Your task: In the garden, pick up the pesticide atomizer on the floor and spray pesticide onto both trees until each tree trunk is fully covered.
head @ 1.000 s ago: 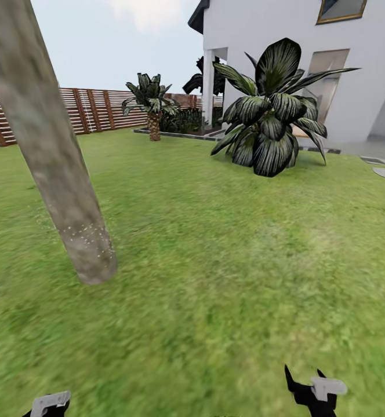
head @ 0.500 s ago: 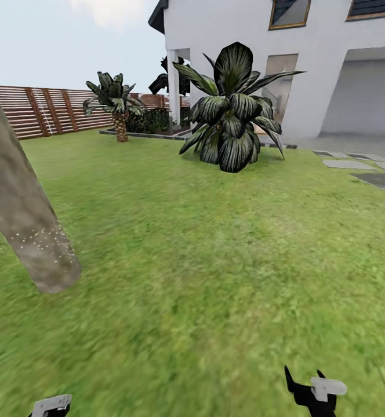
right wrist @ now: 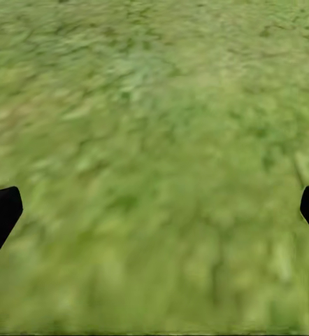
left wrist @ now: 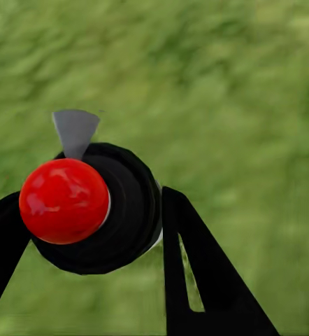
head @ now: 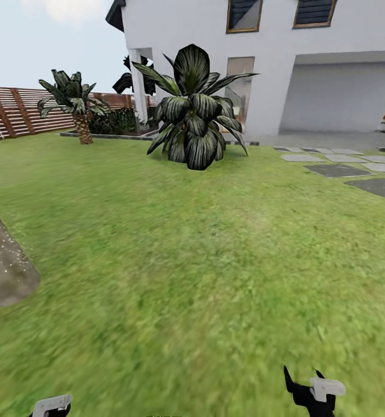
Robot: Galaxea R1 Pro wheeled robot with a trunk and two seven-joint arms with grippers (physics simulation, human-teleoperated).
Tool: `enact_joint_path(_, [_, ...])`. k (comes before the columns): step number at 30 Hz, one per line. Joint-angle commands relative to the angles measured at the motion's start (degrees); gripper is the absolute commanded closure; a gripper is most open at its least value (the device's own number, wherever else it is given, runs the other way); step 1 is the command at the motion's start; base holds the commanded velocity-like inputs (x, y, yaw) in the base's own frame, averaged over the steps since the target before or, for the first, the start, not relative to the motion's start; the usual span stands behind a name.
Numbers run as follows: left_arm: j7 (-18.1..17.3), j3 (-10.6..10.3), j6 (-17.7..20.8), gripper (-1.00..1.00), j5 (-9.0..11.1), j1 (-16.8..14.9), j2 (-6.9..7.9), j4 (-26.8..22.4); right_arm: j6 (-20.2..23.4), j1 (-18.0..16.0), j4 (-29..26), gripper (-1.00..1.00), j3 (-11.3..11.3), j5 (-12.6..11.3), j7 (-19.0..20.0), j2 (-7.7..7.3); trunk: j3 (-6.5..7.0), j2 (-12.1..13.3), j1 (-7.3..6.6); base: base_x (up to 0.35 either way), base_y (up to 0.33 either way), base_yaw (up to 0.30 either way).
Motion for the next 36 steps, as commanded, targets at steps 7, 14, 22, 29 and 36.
enact_joint_path(7, [-0.3,0.4,-0.2,1.0,-0.4,0.0,0.0,0.0,-0.1,0.0,0.1,-1.0,-0.5,-0.1,0.6,0.01,-0.05,0.0,-0.02,-0.108,-0.257,-0.3])
enact_joint_path(14, [-0.3,0.4,-0.2,1.0,-0.4,0.0,0.0,0.0,0.0,0.0,0.1,-1.0,-0.4,0.0,0.6,0.01,-0.05,0.0,-0.02,-0.107,-0.257,-0.3])
enact_joint_path(22, [-0.3,0.4,-0.2,1.0,-0.4,0.0,0.0,0.1,0.0,0.0,0.1,-1.0,-0.4,0.0,0.6,0.01,-0.05,0.0,-0.02,-0.107,-0.258,-0.3])
enact_joint_path(29, [-0.3,0.4,-0.2,1.0,-0.4,0.0,0.0,0.1,0.0,0.0,0.1,-1.0,-0.4,0.0,0.7,0.01,-0.05,0.0,-0.02,-0.106,-0.258,-0.3])
enact_joint_path(36, [-0.3,0.4,-0.2,1.0,-0.4,0.0,0.0,0.1,0.0,0.0,0.1,-1.0,-0.4,0.0,0.7,0.01,-0.05,0.0,-0.02,-0.106,-0.257,-0.3])
